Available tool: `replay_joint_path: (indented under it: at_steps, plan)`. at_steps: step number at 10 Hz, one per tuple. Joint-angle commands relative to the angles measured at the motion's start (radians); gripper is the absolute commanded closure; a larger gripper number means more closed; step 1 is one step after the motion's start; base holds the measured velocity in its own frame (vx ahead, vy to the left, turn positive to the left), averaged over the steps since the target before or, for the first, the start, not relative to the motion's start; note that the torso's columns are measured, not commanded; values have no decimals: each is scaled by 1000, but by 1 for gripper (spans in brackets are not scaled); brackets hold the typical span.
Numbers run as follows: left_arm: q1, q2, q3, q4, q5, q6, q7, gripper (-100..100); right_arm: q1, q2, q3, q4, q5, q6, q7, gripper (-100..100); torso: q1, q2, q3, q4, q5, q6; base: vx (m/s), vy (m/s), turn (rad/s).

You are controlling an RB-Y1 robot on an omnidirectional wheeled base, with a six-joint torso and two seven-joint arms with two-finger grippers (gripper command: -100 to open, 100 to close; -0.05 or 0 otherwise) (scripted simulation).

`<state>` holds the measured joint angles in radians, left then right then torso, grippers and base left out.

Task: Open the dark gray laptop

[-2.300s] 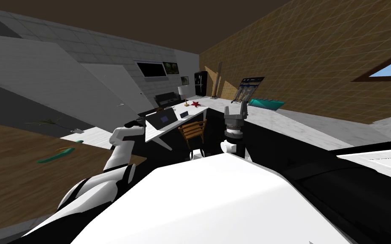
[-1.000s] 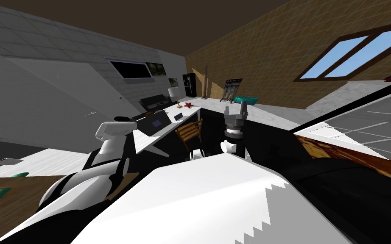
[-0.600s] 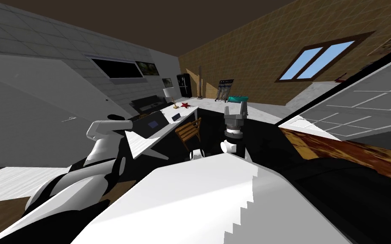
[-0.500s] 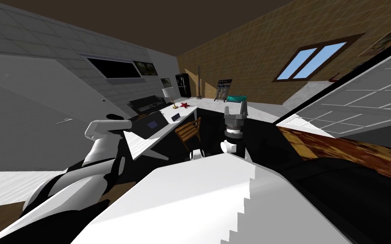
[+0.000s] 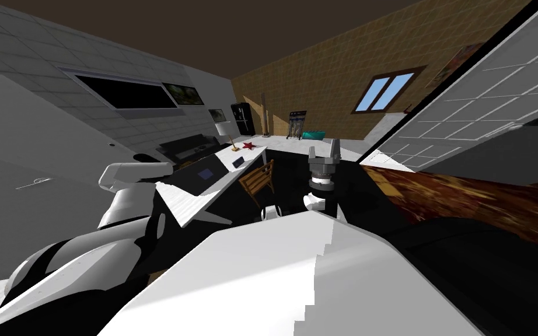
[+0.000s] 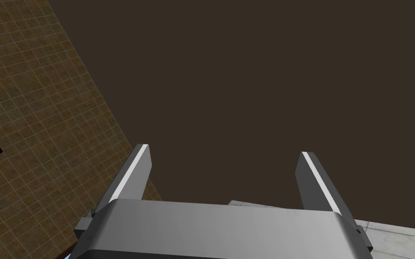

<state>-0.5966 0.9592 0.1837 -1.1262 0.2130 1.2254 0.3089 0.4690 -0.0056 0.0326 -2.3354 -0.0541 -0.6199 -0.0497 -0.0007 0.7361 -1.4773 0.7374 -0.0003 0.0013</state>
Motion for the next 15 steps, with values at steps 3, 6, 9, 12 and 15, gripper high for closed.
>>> replay_joint_path:
  at_steps: [3, 6, 9, 12, 15]
  plan:
    - [-38, 52, 11, 51, 29, 131, 24, 100, 0, 0, 0, 0, 0, 0, 0, 0, 1, 3, 2, 1, 1, -3, -78, 99, -237]
    - [-34, 47, 7, 52, 13, 105, 23, -100, 0, 0, 0, 0, 0, 0, 0, 0, -2, -1, 0, 0, 0, -2, -33, 39, -63]
    - [-29, 45, 2, 51, -9, 65, 26, -100, 0, 0, 0, 0, 0, 0, 0, 0, -2, 0, 0, 0, -1, -1, 20, -52, -3]
    - [-24, 42, -3, 50, -34, 19, 29, -100, 0, 0, 0, 0, 0, 0, 0, 0, 2, 3, 2, 1, 1, -1, 22, -46, -1]
    - [-20, 39, -9, 49, -60, -28, 32, -100, 0, 0, 0, 0, 0, 0, 0, 0, 1, 2, 1, 1, 0, -1, 18, -42, 0]
